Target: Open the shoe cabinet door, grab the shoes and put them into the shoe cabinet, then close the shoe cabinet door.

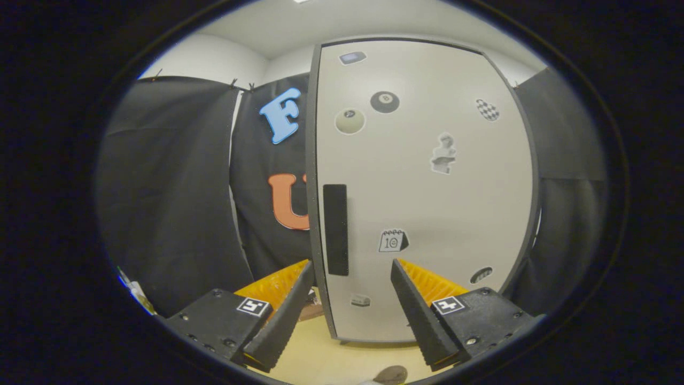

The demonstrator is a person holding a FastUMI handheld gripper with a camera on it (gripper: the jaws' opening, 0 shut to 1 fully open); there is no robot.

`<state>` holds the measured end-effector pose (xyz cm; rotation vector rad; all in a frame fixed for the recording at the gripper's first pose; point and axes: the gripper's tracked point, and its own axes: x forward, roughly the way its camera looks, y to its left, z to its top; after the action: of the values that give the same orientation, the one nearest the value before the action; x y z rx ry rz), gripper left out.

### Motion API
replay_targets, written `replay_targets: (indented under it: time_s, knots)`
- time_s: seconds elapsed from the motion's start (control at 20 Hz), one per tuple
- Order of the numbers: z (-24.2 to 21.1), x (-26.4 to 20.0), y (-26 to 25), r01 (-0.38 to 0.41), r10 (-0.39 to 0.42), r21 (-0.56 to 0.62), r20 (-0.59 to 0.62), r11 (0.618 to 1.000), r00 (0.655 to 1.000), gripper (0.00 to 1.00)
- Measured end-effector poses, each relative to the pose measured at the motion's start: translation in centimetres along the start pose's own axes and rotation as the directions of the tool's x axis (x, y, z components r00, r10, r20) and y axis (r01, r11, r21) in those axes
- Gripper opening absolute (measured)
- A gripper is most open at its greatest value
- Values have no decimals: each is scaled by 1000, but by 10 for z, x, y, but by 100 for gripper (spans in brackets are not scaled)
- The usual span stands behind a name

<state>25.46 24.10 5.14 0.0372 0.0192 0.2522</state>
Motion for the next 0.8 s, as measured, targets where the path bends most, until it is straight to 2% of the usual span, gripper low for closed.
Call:
replay_targets:
  time_s: [0.1, 0.25, 0.4, 0.65, 0.7, 0.8]
  knots:
    - [3, 22, 9, -6, 6, 17, -8, 1000, 1000, 95]
    - [9, 52, 11, 22, -22, 13, -7, 1000, 1000, 86]
    - [6, 68, 16, 15, -14, 31, -32, 999, 999, 83]
    - [-1, 80, 8, 82, -81, 21, -52, 996, 995, 47]
    - [0, 77, 8, 91, -90, 7, -51, 996, 995, 42]
    - [-1, 77, 6, 100, -101, -7, -52, 995, 994, 40]
